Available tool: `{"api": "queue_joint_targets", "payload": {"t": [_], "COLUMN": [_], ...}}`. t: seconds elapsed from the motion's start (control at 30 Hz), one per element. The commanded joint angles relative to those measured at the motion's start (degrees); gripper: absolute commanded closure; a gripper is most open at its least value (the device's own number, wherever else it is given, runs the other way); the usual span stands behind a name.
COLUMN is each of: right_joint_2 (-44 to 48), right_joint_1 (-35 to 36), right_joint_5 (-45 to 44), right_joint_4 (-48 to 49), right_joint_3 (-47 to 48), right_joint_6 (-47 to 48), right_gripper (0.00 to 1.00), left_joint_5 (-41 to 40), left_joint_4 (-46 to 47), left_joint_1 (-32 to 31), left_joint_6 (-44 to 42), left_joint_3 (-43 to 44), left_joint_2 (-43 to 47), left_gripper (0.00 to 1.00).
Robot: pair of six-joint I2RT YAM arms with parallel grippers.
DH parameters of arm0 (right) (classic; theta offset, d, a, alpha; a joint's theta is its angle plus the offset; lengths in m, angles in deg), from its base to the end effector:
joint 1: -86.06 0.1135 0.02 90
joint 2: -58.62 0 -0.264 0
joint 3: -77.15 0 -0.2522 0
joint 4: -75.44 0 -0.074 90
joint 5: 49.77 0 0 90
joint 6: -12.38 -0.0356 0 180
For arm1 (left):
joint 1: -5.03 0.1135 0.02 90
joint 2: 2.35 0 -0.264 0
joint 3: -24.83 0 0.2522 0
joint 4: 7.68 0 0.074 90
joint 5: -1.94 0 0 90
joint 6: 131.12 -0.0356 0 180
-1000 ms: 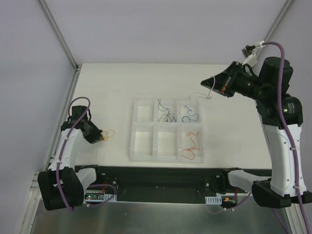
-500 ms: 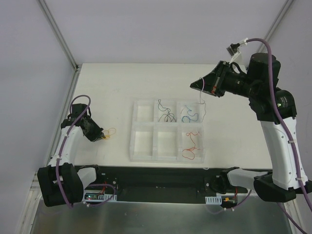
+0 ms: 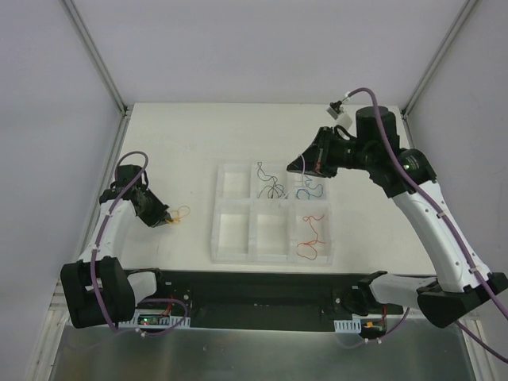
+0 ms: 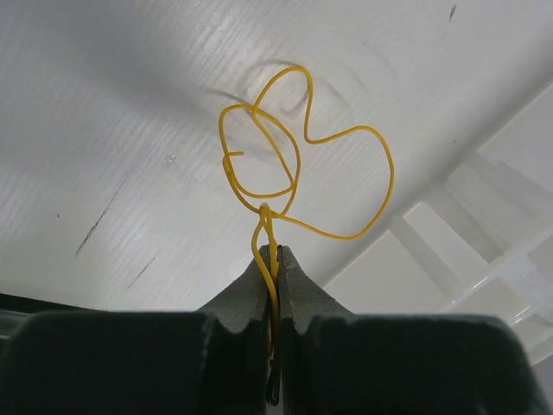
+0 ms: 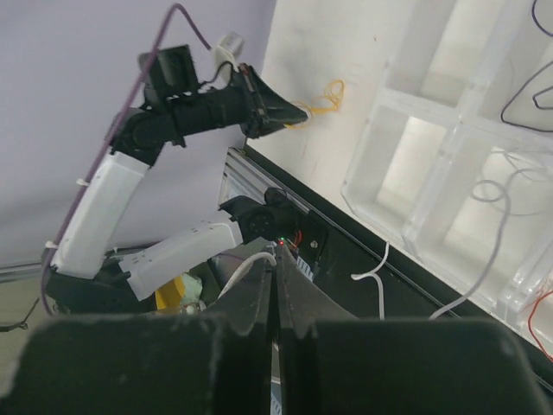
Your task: Untangle the cables
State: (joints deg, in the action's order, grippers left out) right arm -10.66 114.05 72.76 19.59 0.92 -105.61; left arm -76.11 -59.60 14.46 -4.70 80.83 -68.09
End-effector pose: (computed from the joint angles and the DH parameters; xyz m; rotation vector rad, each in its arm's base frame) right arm 0.1953 0.1255 0.4654 -0.4053 2.0348 1.1761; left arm 0.2101 0.0274 0.2157 -0.9775 2.4928 -0.4301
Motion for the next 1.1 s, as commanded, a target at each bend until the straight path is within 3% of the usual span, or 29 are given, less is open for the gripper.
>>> {"api": "queue_joint_targets", "payload": {"t": [0.0, 0.4, 0.7, 0.97, 1.07], "right_joint_2": [-1.1, -4.5, -17.3, -28.4, -30.0], "right_joint_1": [1.5, 5.3, 14.0, 18.1, 19.3], "right_joint_5": [-0.2, -3.6, -16.3, -20.7, -22.7], "right_joint_4": [5.3, 3.9, -5.8, -9.6, -12.3], "right_joint_3": [-4.7, -10.1, -9.7, -8.0, -5.4], "right_joint_6": [1.2, 5.6, 13.1, 15.1, 17.9], "right_gripper": [1.00, 1.00, 1.00, 1.00, 0.88], "left_joint_5": [1.3, 3.2, 4.6, 5.6, 6.0], "left_joint_4": [0.4, 1.1, 2.5, 1.5, 1.2], "left_joint_1": [0.1, 0.1, 0.0, 0.0, -0.1], "left_joint_6": [-1.5, -0.9, -0.3, -2.0, -0.7], "left_joint_3": [3.5, 2.1, 3.4, 3.3, 3.0], "left_joint_2": [-1.0, -0.7, -4.1, -2.9, -1.1], "left_gripper": [1.00, 1.00, 1.00, 1.00, 1.00]}}
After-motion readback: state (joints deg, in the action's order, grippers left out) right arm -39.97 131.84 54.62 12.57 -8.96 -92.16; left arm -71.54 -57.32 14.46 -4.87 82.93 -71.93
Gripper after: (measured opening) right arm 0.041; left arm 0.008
